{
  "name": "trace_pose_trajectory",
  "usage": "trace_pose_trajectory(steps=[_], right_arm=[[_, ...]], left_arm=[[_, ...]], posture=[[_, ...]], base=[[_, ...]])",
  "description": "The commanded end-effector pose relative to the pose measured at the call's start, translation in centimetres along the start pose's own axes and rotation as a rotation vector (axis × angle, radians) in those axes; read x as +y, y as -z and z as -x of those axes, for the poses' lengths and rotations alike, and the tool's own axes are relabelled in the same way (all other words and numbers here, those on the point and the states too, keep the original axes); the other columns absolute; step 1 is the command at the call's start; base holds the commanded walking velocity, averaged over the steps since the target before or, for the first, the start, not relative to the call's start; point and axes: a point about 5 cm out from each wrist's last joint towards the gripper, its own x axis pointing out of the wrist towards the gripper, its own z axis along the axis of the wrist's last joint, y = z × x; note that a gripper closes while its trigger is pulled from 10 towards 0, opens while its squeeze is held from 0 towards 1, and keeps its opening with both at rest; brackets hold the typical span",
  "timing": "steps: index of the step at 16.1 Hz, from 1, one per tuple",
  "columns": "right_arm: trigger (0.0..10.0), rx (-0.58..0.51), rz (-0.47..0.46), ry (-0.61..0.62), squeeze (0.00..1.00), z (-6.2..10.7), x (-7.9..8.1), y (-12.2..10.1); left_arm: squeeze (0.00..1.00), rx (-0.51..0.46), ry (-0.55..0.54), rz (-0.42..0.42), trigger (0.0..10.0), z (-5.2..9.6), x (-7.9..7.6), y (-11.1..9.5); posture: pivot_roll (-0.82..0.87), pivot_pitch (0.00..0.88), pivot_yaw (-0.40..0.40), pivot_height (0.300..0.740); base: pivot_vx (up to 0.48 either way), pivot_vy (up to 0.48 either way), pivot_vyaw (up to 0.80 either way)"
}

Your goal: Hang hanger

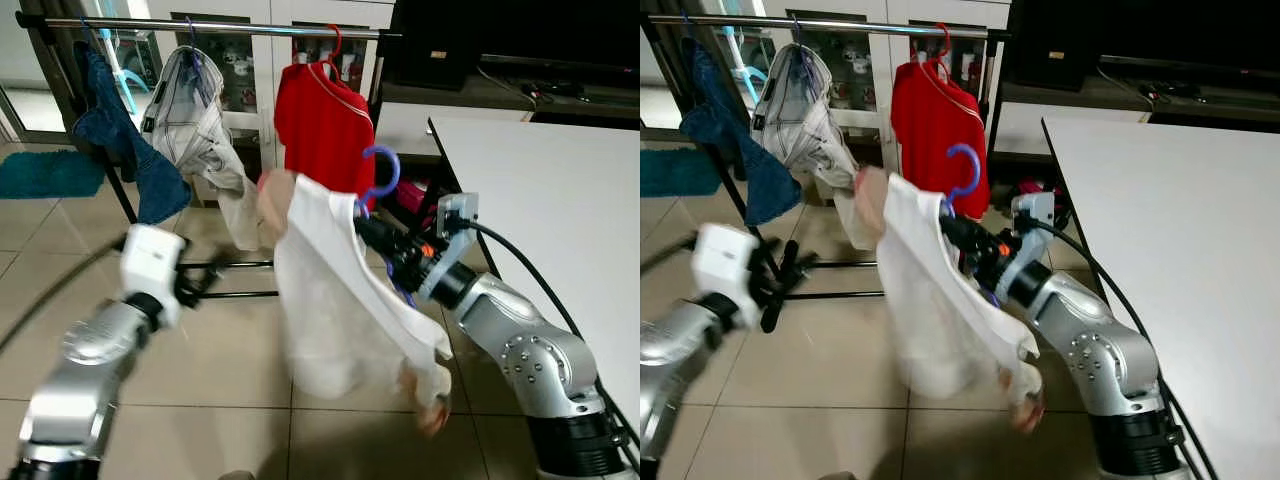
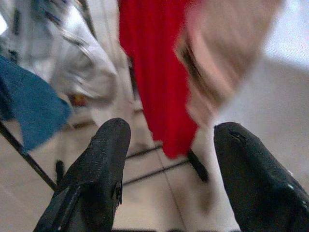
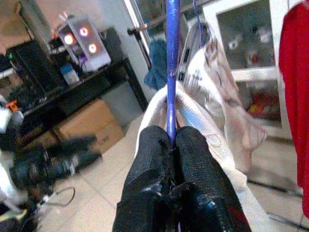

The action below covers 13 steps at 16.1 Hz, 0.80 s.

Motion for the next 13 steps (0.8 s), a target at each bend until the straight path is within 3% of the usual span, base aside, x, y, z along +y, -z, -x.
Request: trace_pose_trajectory(steps=[1,3,5,6,7,9,12,13], right_arm=[[10.0,-0.015,0.019,-0.049,0.00,-0.2,0.3,-0.9],[10.0,0.002,0.029,-0.118,0.00,-0.1,0.3,-1.2],[10.0,0.008,0.025,-0.198,0.00,0.0,0.4,-1.7],[10.0,0.000,0.013,-0.240,0.00,0.0,0.8,-2.1],[10.0,-0.003,0.008,-0.262,0.00,0.2,0.9,-2.3],[10.0,-0.017,-0.010,-0.303,0.00,0.6,1.2,-2.5],[10.0,-0.026,-0.045,-0.399,0.00,1.3,2.1,-2.8],[10.0,-0.026,-0.051,-0.410,0.00,1.5,2.2,-2.8]], left_arm=[[1.00,-0.030,0.016,0.010,10.0,-0.1,0.3,-0.5],[1.00,-0.074,0.017,0.054,10.0,-0.2,1.2,-0.6],[1.00,-0.074,0.151,0.104,10.0,-0.9,0.6,-0.1],[0.45,-0.033,0.207,0.126,10.0,-1.3,0.1,0.6],[0.00,-0.029,0.220,0.115,10.0,-1.6,0.0,1.0],[0.00,-0.066,0.255,0.169,10.0,-2.5,-0.5,0.9],[0.00,-0.060,0.262,0.129,10.0,-3.5,-0.1,1.1],[0.00,-0.076,0.268,0.117,9.1,-3.6,0.0,0.9]], posture=[[-0.02,0.000,-0.039,0.740],[-0.01,0.000,-0.046,0.740],[-0.01,0.000,-0.051,0.740],[-0.01,0.000,-0.051,0.740],[-0.02,0.000,-0.042,0.740],[-0.03,0.000,-0.036,0.740],[-0.03,0.000,-0.030,0.740],[-0.04,0.000,-0.019,0.740]], base=[[0.000,0.000,0.00],[0.000,0.000,0.00],[0.000,0.000,0.00],[0.000,0.000,0.00],[0.000,0.000,0.00],[0.000,0.000,0.00],[0.000,0.000,0.00],[0.000,0.000,0.00]])
